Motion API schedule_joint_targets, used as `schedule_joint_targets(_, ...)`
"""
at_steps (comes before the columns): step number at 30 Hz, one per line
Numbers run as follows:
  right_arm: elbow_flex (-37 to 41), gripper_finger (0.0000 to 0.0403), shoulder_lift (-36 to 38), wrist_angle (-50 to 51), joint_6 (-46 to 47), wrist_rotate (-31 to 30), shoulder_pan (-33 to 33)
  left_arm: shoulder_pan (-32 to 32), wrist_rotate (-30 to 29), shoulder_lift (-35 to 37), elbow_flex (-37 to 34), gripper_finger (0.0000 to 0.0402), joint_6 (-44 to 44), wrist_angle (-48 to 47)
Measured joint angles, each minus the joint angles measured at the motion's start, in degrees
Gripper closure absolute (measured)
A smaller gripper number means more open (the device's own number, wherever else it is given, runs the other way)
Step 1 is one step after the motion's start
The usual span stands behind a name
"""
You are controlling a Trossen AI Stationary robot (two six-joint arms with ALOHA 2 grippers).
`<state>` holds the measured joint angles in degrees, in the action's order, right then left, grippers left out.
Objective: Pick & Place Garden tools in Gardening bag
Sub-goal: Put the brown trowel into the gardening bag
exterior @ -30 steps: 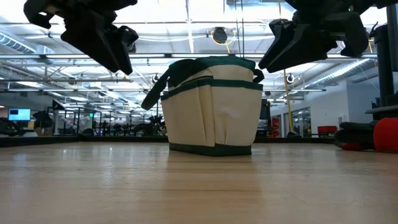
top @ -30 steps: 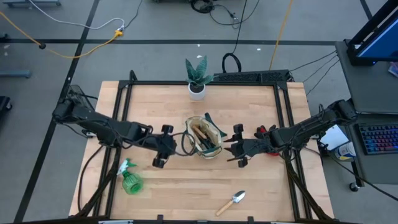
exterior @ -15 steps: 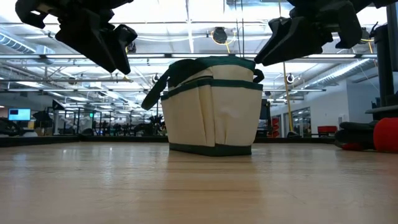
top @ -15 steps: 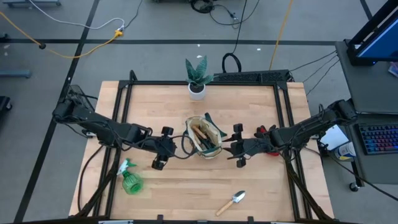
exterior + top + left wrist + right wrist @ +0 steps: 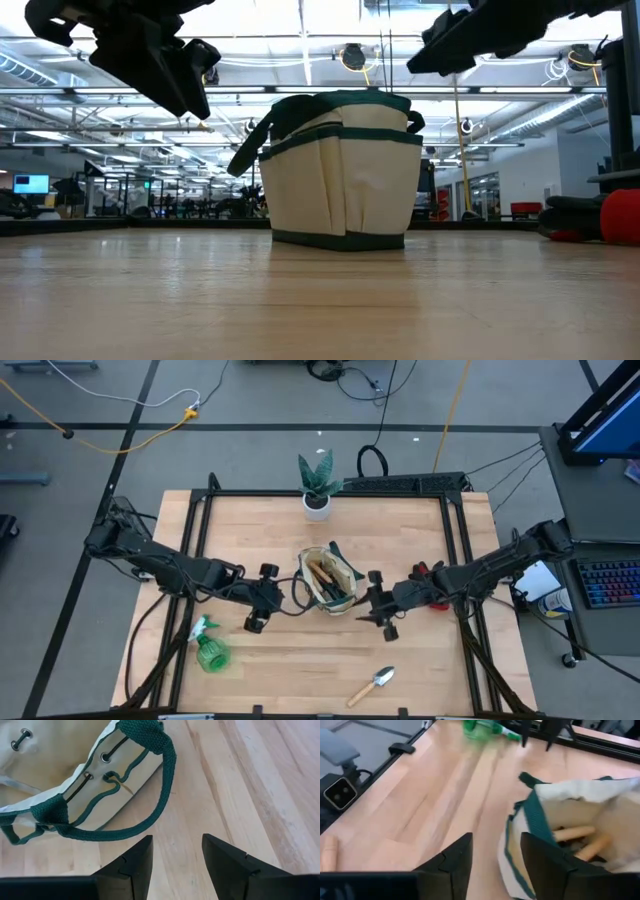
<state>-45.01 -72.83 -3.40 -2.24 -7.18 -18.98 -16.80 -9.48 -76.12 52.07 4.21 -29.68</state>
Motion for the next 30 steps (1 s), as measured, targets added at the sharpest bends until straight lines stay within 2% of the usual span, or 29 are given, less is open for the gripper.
schedule_joint_targets(5, 0.00, 0.0207, -1.86, -1.55, 0.11, -0.02, -2.07, 0.00, -1.11, 0.00, 0.00, 0.0224, 0.00, -0.01)
schedule_joint_targets(9, 0.00, 0.0192, -2.63, -2.13, 2.47, 0.01, -4.01, 0.00, -1.11, 0.00, 0.00, 0.0224, 0.00, -0.01)
schedule_joint_targets(17, 0.00, 0.0196, -3.96, -3.42, 9.08, 0.04, -7.44, 0.00, -1.13, 0.00, 0.00, 0.0224, -0.09, 0.24)
schedule_joint_targets(24, 0.00, 0.0196, -10.11, -10.33, 12.23, 2.60, -8.53, 0.00, -1.13, 0.00, 0.00, 0.0224, -0.24, 0.53)
schedule_joint_targets(30, 0.00, 0.0196, -13.24, -12.23, 15.05, 2.67, -8.52, 0.00, -1.13, 0.00, 0.00, 0.0224, 0.40, 0.49)
